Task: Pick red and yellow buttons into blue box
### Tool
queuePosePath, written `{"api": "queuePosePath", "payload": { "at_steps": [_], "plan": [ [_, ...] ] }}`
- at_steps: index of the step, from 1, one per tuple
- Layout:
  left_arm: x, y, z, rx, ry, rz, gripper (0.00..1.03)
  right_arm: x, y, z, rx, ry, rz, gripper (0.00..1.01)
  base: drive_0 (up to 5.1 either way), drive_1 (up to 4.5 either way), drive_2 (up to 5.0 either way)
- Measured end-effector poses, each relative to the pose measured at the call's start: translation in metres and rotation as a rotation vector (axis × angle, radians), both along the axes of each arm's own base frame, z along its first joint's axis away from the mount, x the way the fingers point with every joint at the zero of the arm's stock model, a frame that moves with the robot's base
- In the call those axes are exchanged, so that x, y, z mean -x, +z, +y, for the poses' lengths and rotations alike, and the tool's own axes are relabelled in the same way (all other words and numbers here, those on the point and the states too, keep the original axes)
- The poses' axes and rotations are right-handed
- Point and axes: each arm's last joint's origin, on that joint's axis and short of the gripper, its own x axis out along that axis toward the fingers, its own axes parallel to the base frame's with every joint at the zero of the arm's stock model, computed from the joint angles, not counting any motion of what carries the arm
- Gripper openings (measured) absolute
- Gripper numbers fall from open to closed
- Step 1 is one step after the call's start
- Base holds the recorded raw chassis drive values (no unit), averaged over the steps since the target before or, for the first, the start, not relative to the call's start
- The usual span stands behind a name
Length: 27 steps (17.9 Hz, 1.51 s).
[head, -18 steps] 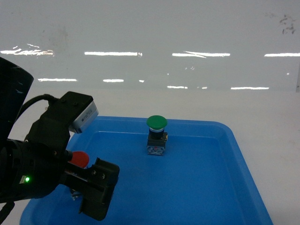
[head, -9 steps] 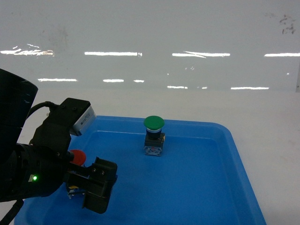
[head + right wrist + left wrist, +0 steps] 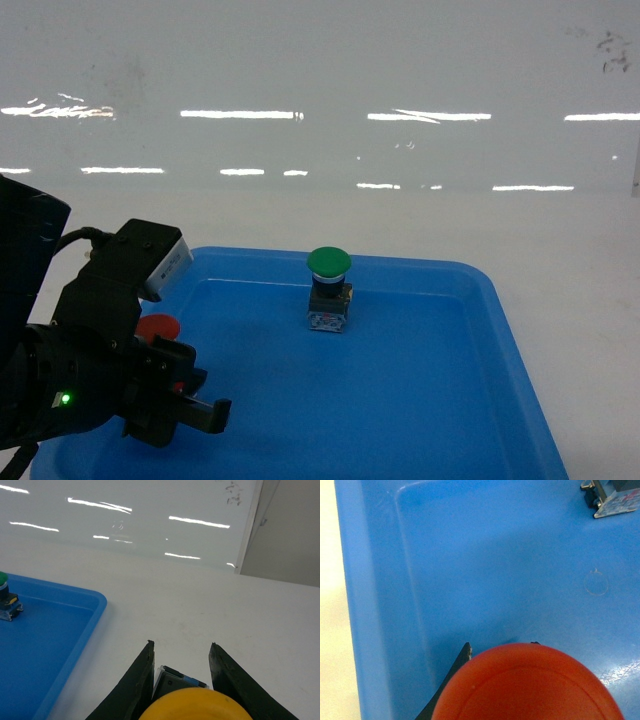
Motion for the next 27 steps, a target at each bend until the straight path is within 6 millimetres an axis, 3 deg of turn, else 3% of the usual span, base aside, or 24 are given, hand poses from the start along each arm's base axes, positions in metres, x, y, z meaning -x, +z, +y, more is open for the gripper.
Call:
{"api": "queuePosePath", "payload": {
  "at_steps": [3,6,8,12,15,18,27],
  "plan": [
    [0.002,0.020,0.006,0.037,0.019,-0.056,0.26,0.000,0.000,0.000,0.000,0.000,0.000,0.31,0.0,0.00,0.0],
    [0.008,0.072,0.026,0.120,0.070,-0.201,0.26,0.000,0.000,0.000,0.000,0.000,0.000,0.31,0.0,0.00,0.0],
    [0.020,0.099,0.040,0.155,0.109,-0.293,0.26,0.000,0.000,0.000,0.000,0.000,0.000,0.31,0.0,0.00,0.0],
    [0.057,0.133,0.061,0.169,0.168,-0.480,0.26,0.000,0.000,0.000,0.000,0.000,0.000,0.31,0.0,0.00,0.0],
    [0.090,0.136,0.067,0.164,0.191,-0.496,0.25,0.000,0.000,0.000,0.000,0.000,0.000,0.31,0.0,0.00,0.0],
    [0.112,0.134,0.055,0.210,0.155,-0.491,0.25,0.000,0.000,0.000,0.000,0.000,0.000,0.31,0.0,0.00,0.0],
    [0.132,0.122,0.036,0.183,0.250,-0.534,0.25,0.000,0.000,0.000,0.000,0.000,0.000,0.31,0.0,0.00,0.0]
  ]
}}
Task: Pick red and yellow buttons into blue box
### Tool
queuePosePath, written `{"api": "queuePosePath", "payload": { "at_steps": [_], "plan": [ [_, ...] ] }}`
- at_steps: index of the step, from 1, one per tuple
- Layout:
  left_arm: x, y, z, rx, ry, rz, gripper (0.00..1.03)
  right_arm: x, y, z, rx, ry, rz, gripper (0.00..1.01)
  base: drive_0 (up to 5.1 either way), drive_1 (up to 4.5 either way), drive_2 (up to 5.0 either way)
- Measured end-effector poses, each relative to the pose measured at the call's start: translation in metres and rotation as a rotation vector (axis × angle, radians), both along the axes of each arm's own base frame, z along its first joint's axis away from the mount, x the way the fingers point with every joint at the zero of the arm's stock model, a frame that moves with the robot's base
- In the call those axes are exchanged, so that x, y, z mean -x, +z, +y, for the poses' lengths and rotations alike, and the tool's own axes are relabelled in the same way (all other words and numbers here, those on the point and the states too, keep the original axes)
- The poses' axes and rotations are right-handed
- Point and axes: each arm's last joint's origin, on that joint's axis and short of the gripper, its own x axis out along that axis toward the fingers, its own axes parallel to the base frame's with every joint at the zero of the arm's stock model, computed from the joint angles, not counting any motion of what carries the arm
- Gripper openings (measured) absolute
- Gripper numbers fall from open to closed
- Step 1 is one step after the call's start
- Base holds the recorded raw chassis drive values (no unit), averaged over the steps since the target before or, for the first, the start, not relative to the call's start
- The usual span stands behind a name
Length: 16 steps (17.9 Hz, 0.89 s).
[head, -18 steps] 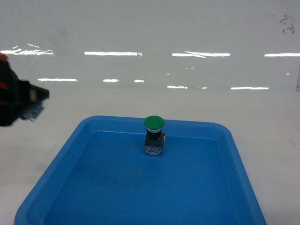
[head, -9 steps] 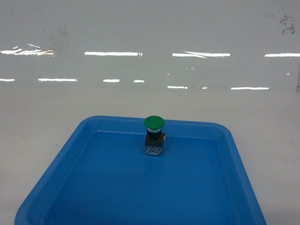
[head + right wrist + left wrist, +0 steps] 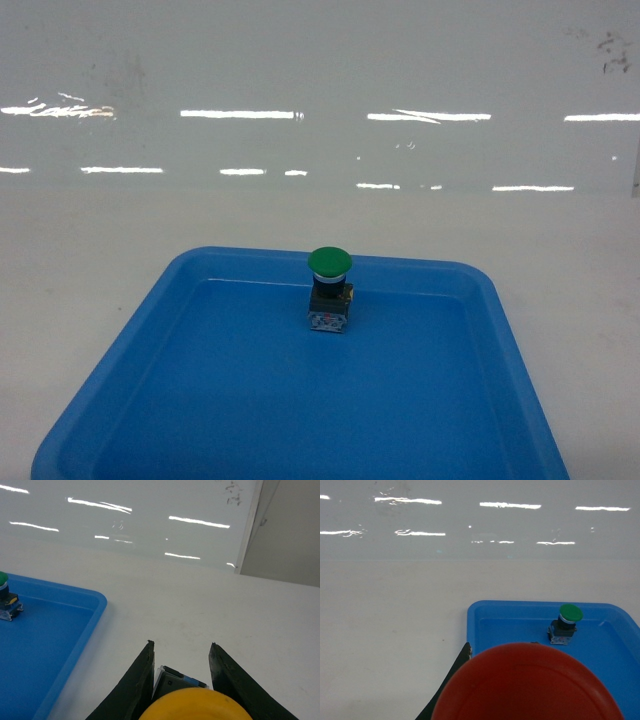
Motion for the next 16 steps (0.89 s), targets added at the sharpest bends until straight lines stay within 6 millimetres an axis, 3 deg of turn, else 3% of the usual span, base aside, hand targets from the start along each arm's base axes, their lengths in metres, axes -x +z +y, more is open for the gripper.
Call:
{"api": "queuePosePath", "payload": {
  "at_steps": [3,9,16],
  "plan": [
    [-0.0001,0.0000,0.0005,-0.004,0.008,-0.001,0.25,0.0000,0.0000,0.0000,0.000,0.000,0.000,0.31,0.0,0.00,0.0],
    [-0.0002,-0.0001,0.0004,-0.014,0.005,-0.001,0.25,-0.0001,-0.0001,0.0000,0.000,0.000,0.001,0.31,0.0,-4.05,4.1],
    [-0.0001,0.0000,0.0006,-0.014,0.008,-0.002,0.25,0.0000,0.0000,0.0001,0.000,0.001,0.000,0.31,4.0,-4.49,0.4]
  ]
}}
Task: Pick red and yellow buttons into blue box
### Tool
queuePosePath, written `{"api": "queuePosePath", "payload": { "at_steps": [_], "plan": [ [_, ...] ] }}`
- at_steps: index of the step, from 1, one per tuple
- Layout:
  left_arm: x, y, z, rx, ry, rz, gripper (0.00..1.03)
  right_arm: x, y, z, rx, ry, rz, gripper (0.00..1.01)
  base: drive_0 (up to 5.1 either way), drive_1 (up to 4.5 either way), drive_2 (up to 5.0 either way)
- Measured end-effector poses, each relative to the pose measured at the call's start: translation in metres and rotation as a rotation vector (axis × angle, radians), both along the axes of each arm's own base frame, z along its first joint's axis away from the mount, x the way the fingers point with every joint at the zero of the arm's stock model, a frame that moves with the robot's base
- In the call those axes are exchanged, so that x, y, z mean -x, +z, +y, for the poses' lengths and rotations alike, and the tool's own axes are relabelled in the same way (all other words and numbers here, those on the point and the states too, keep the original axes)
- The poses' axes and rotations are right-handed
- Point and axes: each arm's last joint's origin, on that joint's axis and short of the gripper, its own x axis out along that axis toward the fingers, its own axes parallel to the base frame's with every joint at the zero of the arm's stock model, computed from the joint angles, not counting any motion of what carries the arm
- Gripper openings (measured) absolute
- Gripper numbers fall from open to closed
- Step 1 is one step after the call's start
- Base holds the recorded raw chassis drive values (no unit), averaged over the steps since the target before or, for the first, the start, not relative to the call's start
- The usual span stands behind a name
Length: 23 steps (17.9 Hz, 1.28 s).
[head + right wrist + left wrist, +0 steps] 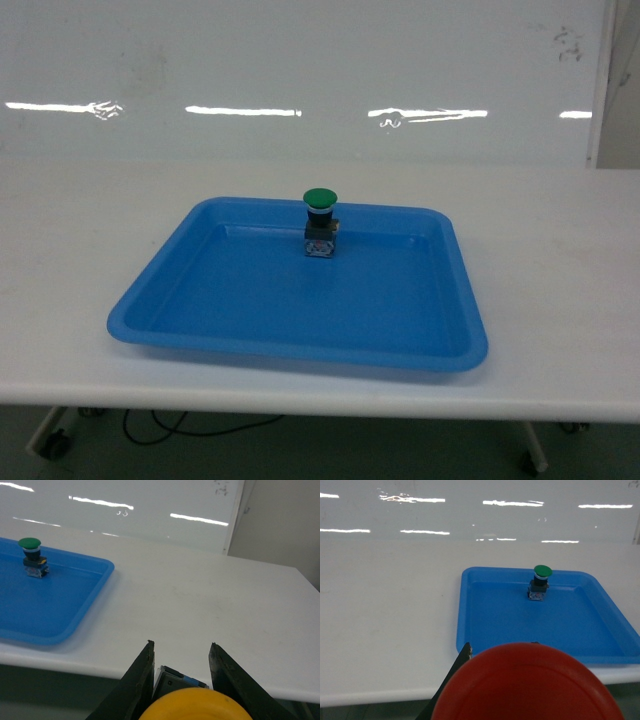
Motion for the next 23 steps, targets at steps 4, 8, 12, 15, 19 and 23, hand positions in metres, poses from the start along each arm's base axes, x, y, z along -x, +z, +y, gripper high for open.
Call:
{"api": "queuePosePath", "payload": {
  "at_steps": [4,8,12,15,19,23],
  "plan": [
    [0.0000,0.0001,0.0000,0.001,0.000,-0.001,0.25,0.0000,0.0002,-0.0001,0.000,-0.001,-0.002,0.31,4.5,-4.04,-0.6],
    [0.0000,0.0002,0.0000,0.001,0.000,-0.002,0.25,0.0000,0.0002,-0.0001,0.000,-0.001,-0.002,0.31,4.9,-3.53,-1.0],
    [0.0000,0.0002,-0.0001,0.001,-0.001,-0.002,0.25,0.0000,0.0000,-0.0001,0.000,-0.001,0.000,0.31,5.0,-3.36,-1.2],
    [0.0000,0.0001,-0.0001,0.000,-0.001,-0.001,0.25,0.0000,0.0000,-0.0001,0.000,-0.001,0.000,0.31,4.9,-2.49,-2.5],
    [0.0001,0.0002,-0.0002,0.001,-0.002,-0.001,0.25,0.0000,0.0002,0.0000,0.000,0.000,-0.002,0.31,4.9,-2.89,-2.0],
    [0.0000,-0.0001,-0.0003,0.000,-0.003,0.000,0.25,0.0000,0.0000,-0.0001,0.000,-0.001,0.000,0.31,4.8,-3.51,-1.2]
  ]
}}
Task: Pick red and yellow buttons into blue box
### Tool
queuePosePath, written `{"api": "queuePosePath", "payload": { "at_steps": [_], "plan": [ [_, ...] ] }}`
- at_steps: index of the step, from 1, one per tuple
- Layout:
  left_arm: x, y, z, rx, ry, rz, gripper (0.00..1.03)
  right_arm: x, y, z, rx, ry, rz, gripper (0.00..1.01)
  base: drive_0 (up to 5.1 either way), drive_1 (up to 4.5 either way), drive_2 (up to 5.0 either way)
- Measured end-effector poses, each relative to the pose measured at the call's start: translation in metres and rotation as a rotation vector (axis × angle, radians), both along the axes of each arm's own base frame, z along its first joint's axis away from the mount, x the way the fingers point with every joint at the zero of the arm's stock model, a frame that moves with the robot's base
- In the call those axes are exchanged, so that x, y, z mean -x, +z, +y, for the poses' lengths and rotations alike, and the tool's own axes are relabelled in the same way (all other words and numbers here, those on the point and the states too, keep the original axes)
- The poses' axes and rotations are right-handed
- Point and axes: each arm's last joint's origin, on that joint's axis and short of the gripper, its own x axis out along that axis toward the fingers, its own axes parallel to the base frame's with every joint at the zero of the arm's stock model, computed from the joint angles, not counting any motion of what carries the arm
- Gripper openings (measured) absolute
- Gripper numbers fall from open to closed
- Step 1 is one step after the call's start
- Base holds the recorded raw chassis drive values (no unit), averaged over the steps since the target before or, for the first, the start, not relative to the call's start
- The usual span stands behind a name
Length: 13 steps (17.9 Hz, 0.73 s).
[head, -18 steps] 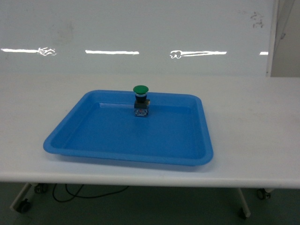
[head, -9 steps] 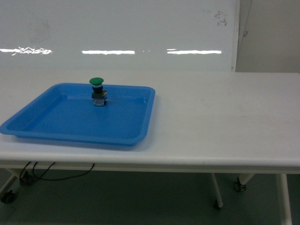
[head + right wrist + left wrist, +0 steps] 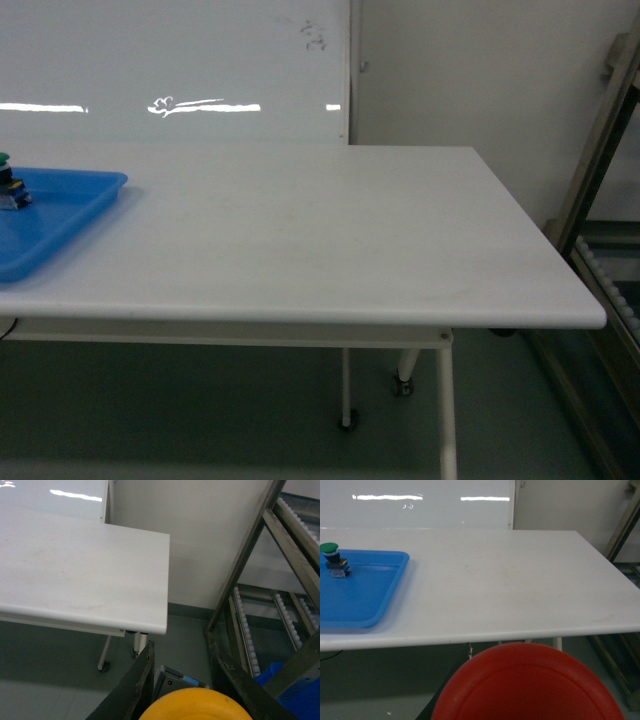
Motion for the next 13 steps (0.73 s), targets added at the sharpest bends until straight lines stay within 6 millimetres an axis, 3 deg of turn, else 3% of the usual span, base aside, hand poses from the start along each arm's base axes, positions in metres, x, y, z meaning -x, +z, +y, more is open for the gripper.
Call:
{"api": "queuePosePath", "payload": {
  "at_steps": [13],
  "plan": [
    [0.0000,0.0003,0.0000,0.001,0.000,-0.003,0.25,0.0000,0.0001,0.0000,0.000,0.000,-0.001,0.30,4.6,-3.98,-0.6]
  ]
}}
